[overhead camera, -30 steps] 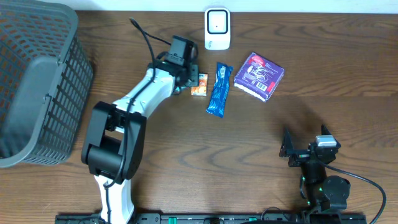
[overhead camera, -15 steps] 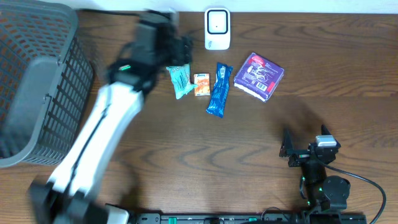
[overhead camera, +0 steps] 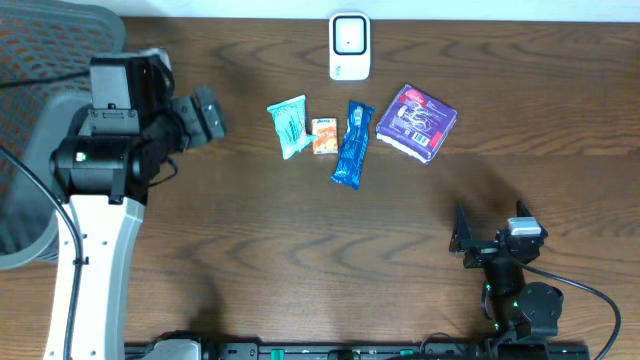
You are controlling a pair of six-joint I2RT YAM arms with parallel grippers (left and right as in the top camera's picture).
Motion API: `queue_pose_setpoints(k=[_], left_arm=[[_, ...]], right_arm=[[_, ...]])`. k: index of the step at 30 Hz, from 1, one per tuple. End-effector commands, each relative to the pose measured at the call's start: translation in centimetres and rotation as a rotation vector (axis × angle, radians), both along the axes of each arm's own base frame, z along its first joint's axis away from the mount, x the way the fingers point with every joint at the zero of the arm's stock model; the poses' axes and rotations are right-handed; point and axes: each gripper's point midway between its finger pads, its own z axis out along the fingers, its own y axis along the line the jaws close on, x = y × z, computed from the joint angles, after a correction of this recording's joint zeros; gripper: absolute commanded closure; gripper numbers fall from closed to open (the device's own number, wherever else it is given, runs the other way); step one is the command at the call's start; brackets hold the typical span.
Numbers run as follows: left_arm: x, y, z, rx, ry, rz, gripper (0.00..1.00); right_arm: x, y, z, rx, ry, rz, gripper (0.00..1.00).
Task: Scan the item barcode
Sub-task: 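Carry the green packet to the scanner and place it left of the orange pack, then reach the right gripper forward and grasp the purple pad pack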
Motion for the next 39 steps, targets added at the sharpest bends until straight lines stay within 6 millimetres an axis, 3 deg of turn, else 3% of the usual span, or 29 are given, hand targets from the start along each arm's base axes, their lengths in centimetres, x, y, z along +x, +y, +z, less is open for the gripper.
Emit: queue_pose_setpoints(k=[1,12,13,15,17,19,21,24,27,29,35,39], left_arm=[[-1.4,0.3,-1.1,0.004,0.069,0.008,0.02],[-1.9,0.3,-1.5,0.005,0.096,0.008,0.02],[-1.9,0.3,-1.5,0.005,0.096,0.008,0.02],[-1.9,0.3,-1.5,0.005,0.096,0.008,0.02],[-1.9,0.3,-1.5,0.005,0.096,0.008,0.02],[-1.9,0.3,-1.5,0.005,0.096,0.008,0.02],[-1.9,0.3,-1.5,0.005,0.096,0.008,0.02],[-1.9,0.3,-1.5,0.005,0.096,0.008,0.02],[-1.9,0.3,-1.5,0.005,0.096,0.008,0.02],[-1.9,0.3,-1.5,0.005,0.096,0.008,0.02],[-1.9,0.3,-1.5,0.005,0.096,0.008,0.02],[-1.9,0.3,-1.5,0.005,0.096,0.008,0.02]], right_arm=[[0.0,0.1,0.0,0.014,0.0,0.004,0.01],[0.0,0.5,0.5,0.041,-0.02,0.025,0.01],[-0.1,1.4,1.1,0.1,-0.037,0.072,0.01],[-1.0,4.7,2.7,0.293,-0.051,0.272,0.01],[-2.7,8.3,2.9,0.46,0.029,0.496,0.01],[-3.6,9.5,3.0,0.539,0.076,0.578,0.01],[-3.7,9.5,3.5,0.616,0.089,0.581,0.01],[-4.1,9.5,6.4,0.614,-0.028,0.617,0.01],[-4.0,7.8,10.1,0.618,-0.2,0.555,0.01],[-3.0,5.8,11.7,0.588,-0.234,0.416,0.01],[0.6,3.7,12.5,0.354,-0.034,0.221,0.01],[6.0,2.7,11.9,0.223,0.241,0.173,0.01]])
